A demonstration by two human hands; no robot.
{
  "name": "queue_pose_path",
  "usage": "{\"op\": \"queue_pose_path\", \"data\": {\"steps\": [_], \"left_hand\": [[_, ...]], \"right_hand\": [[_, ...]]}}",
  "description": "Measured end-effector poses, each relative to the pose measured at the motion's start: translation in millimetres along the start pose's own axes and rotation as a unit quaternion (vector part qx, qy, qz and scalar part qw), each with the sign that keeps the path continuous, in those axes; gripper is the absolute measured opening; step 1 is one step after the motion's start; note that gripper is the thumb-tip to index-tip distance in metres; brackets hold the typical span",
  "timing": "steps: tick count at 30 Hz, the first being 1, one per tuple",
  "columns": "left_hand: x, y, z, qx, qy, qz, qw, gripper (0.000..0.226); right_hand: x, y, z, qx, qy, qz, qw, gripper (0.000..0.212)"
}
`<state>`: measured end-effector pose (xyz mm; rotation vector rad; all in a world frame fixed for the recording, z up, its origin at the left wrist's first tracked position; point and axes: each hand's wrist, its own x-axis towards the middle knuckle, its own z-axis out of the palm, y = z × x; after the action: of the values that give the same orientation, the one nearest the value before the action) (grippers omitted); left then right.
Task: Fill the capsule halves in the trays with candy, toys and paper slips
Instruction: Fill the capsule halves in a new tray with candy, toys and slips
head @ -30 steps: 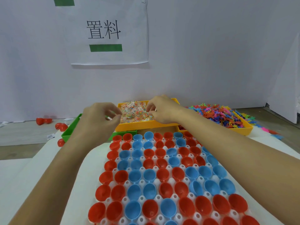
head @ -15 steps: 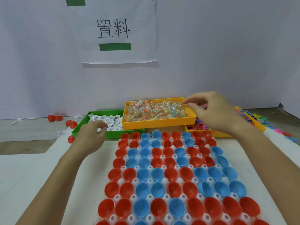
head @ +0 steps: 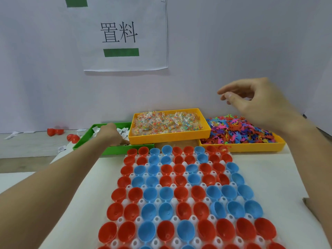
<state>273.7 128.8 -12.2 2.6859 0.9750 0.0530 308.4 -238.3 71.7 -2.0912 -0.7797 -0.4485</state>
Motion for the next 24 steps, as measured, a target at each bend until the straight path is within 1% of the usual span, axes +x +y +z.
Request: {"op": "queue_pose_path", "data": {"steps": [3, 5, 7, 10, 14, 17, 20, 22, 24], "left_hand": [[-1, 0, -3, -0.016, -0.011, -0.017, 1.000, 0.047], [-3, 0, -4, -0.041, -0.004, -0.016, 0.999, 0.037], [-6, 0, -4, -0.092, 0.016, -0.010, 0.996, 0.028], [-13, 0, -6, -0.182, 0.079, -0.002, 0.980, 0.019], [-40, 3, -13, -0.255, 0.180, 0.031, 0.950, 0.019], [-67, 4, -19, -0.329, 0.211, 0.055, 0.919, 0.017], [-93, 14, -26, -0.372, 0.200, 0.097, 0.901, 0.014], [-112, 28, -32, -0.417, 0.149, 0.154, 0.883, 0.011], [-133, 48, -36, -0.456, 0.087, 0.222, 0.857, 0.009]], "right_hand": [[0, -1, 0, 0.003, -0.002, -0.001, 1.000, 0.021], [1, -1, 0, 0.011, -0.001, 0.001, 1.000, 0.021], [1, 0, 1, 0.014, -0.003, 0.001, 1.000, 0.022], [2, 1, 4, 0.017, -0.011, 0.001, 1.000, 0.022], [2, 1, 10, 0.017, -0.022, 0.004, 1.000, 0.021], [2, -2, 16, 0.016, -0.041, 0.010, 0.999, 0.020], [1, -8, 25, 0.014, -0.066, 0.009, 0.998, 0.019], [-1, -14, 33, 0.016, -0.100, 0.006, 0.995, 0.018], [-3, -21, 41, 0.050, -0.145, 0.008, 0.988, 0.016]]}}
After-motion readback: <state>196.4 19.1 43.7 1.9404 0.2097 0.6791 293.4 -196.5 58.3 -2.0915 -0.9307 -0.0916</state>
